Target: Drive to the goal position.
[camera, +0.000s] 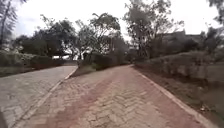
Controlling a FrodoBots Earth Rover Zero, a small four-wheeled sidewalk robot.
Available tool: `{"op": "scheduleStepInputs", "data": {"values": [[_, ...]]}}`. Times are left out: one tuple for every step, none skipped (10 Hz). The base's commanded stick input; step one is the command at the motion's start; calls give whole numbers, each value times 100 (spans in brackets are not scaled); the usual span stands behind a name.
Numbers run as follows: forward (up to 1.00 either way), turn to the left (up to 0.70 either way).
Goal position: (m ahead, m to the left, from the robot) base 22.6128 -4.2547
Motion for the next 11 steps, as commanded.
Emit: {"op": "scheduleStepInputs", "data": {"values": [[70, -3], [70, -4], [70, -4], [70, -4], [70, -4], [70, -4], [70, -4], [70, -4], [70, -3], [70, 0], [70, 0]]}}
